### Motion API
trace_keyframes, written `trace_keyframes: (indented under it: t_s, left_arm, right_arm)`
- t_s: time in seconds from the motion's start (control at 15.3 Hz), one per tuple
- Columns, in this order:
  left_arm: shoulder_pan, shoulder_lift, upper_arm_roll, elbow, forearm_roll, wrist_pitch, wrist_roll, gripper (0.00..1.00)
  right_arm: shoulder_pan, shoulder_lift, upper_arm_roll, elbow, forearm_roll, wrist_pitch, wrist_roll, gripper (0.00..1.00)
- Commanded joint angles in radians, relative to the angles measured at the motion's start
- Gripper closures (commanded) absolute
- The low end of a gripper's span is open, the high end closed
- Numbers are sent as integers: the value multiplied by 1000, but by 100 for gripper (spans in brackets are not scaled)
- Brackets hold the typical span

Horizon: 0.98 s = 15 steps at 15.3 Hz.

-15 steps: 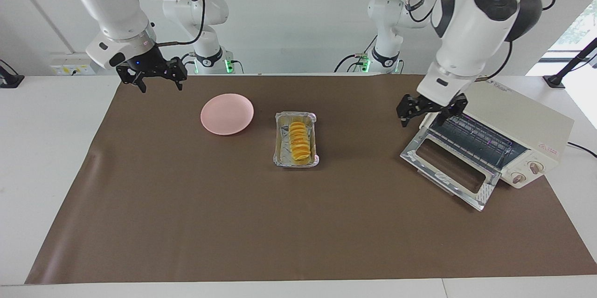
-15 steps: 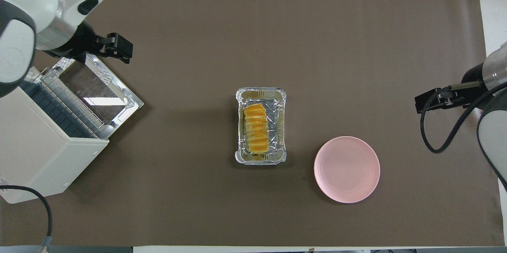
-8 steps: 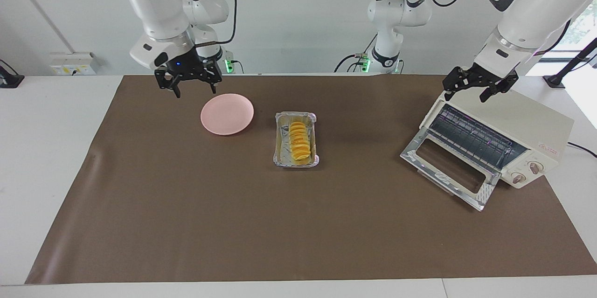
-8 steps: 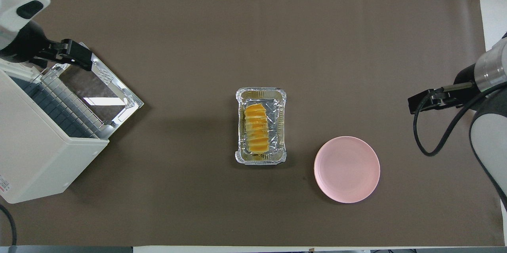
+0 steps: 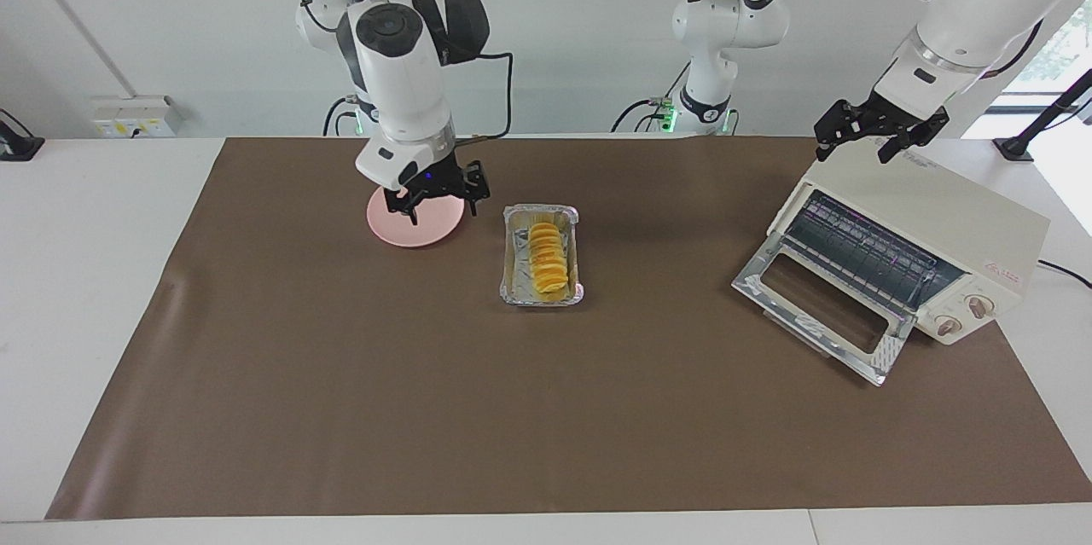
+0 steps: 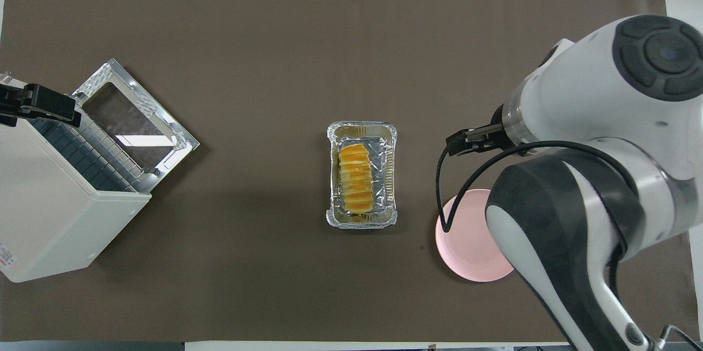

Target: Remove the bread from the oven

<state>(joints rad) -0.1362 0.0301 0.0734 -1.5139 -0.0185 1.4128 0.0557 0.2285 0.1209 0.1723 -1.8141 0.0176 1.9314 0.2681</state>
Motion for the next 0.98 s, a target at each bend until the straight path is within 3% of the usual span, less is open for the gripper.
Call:
trace_keyframes:
  t_s: [0.0, 0.26, 0.91]
  left_arm:
    - [21, -53, -29, -78, -12, 2, 3, 0]
    - [10, -52, -24, -75, -14, -5, 6, 0]
    - [21, -58, -23, -72, -12, -2, 3, 0]
  right_arm:
    - [51, -1, -4, -89, 8, 102, 92, 0]
    - [113, 19, -4, -126, 8, 175, 193, 0]
    - [115, 65, -2, -281, 10, 340, 302, 0]
